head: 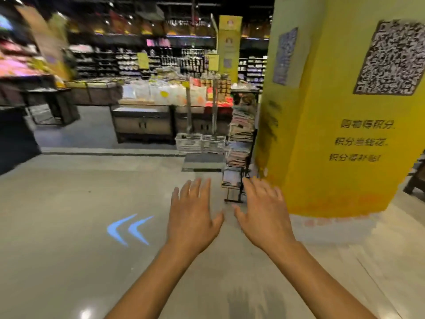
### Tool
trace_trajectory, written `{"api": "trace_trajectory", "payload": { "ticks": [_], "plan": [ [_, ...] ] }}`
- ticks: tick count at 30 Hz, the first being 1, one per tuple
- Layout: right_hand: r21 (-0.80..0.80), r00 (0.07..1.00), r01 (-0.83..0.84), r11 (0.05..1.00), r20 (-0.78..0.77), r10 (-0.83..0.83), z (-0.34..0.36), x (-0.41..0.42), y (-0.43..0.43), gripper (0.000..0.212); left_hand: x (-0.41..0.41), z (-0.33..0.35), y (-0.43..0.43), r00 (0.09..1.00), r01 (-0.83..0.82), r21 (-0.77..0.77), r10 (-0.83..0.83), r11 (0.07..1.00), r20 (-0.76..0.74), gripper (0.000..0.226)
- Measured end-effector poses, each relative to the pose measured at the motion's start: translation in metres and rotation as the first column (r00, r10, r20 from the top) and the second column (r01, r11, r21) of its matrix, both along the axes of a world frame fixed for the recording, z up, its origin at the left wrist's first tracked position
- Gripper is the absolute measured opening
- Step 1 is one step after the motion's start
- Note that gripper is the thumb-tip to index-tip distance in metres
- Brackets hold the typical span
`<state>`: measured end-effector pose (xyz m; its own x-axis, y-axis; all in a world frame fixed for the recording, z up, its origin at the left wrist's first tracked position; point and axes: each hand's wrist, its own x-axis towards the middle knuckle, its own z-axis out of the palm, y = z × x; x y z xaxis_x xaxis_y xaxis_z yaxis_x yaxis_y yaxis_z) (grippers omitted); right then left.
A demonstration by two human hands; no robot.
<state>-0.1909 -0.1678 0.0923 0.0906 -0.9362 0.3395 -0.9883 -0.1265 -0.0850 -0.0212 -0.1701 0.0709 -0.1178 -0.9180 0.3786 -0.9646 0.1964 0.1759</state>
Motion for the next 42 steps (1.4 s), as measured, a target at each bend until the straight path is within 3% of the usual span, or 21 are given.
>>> {"api": "trace_trajectory", "payload": {
  "ticks": [6,12,23,30,42],
  "plan": [
    [0.075,0.961,-0.274,0.959,0.060,0.270,-0.022,0.097,-0.101,0.074,0.091,-0.011,-0.054,0.961,-0.277,0.038,0.277,0.960,-0.001,0.082],
    [0.166,0.874,-0.485,0.858,0.122,0.470,-0.032,0.190,-0.198,0.071,0.175,-0.006,-0.114,0.876,-0.482,0.079,0.481,0.873,0.038,0.082],
    [0.204,0.607,-0.793,0.575,0.180,0.774,-0.036,0.380,-0.280,0.072,0.314,-0.007,-0.128,0.567,-0.822,0.112,0.821,0.559,0.068,0.082],
    [0.202,0.480,-0.871,0.447,0.159,0.863,-0.043,0.506,-0.286,0.072,0.417,-0.021,-0.124,0.446,-0.891,0.116,0.893,0.438,0.054,0.083],
    [0.149,0.413,-0.904,0.400,0.070,0.908,-0.021,0.749,-0.297,0.071,0.659,-0.008,-0.142,0.403,-0.913,0.071,0.915,0.402,-0.007,0.081]
  ]
}}
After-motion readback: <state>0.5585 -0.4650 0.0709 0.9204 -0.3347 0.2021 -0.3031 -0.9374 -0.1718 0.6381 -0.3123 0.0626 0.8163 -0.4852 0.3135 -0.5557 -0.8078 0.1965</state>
